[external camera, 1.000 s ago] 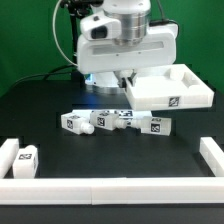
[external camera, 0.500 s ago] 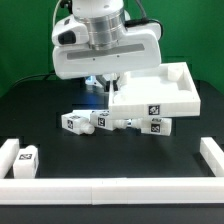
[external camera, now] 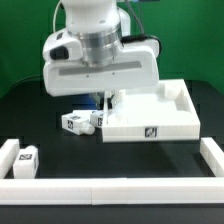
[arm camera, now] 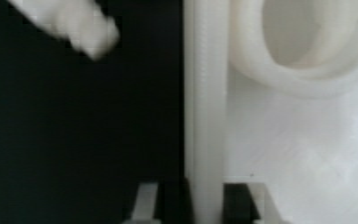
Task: Assemble one leg
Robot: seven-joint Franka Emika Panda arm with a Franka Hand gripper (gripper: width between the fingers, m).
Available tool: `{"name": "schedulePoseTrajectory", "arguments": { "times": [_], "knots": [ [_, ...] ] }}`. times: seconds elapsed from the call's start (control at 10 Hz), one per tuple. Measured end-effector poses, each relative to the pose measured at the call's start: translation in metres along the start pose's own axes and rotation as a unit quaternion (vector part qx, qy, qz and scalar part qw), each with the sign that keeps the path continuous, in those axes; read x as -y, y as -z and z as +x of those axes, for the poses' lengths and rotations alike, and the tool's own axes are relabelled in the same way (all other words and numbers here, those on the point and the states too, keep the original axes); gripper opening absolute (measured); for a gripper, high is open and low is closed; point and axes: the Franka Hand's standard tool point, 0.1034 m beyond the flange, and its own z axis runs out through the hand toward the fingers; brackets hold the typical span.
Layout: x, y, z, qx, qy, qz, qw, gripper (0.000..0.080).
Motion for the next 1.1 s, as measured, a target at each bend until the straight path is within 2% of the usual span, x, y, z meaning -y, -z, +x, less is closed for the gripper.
{"name": "schedulePoseTrajectory", "arguments": {
  "times": [0.1, 0.7, 0.8, 0.9, 1.0, 1.1],
  "knots": [
    [-0.002, -0.006, 0.007, -0.001, -0.003, 0.007, 1.000, 0.0054],
    [-0.001, -0.008, 0.006, 0.001, -0.002, 0.007, 1.000, 0.0054],
    [-0.002, -0.010, 0.011, -0.004, 0.005, -0.001, 1.000, 0.0054],
    [-0.001, -0.014, 0.028, -0.022, 0.021, -0.019, 0.999, 0.0054],
    [-0.001, -0.019, 0.044, -0.031, 0.026, -0.023, 0.999, 0.0054],
    [-0.001, -0.023, 0.053, -0.039, 0.026, -0.027, 0.999, 0.0054]
  ]
}}
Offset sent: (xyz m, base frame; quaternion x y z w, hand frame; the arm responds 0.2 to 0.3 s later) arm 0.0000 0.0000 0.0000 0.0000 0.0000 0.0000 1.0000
